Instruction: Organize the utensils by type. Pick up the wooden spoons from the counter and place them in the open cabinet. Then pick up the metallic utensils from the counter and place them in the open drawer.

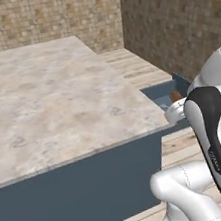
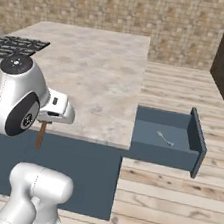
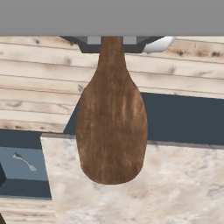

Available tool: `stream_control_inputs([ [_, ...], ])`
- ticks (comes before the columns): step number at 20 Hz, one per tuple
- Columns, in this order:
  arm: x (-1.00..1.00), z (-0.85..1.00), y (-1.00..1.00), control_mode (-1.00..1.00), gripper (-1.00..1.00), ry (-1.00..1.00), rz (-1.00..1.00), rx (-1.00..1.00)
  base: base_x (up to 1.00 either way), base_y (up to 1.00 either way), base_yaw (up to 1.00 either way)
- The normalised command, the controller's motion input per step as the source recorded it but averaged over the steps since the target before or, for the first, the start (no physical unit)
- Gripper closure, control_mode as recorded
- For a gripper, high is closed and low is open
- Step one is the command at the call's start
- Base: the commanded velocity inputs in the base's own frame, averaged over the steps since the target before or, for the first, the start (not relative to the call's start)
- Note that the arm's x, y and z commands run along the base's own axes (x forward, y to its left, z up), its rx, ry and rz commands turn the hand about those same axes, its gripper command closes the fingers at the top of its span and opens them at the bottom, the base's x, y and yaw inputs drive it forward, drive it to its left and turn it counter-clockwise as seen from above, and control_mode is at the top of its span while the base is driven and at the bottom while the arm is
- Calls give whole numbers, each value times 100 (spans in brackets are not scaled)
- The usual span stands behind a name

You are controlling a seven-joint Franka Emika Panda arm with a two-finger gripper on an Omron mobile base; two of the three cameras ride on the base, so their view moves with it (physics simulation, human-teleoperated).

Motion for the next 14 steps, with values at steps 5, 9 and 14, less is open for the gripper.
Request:
stream_control_inputs([
  [5, 0, 0, 0, 100, 100, 0, 0, 0, 0, -67, 13],
  [9, 0, 0, 0, 100, 100, 0, 0, 0, -2, -76, 3],
  [14, 0, 0, 0, 100, 100, 0, 0, 0, 15, -72, 0],
])
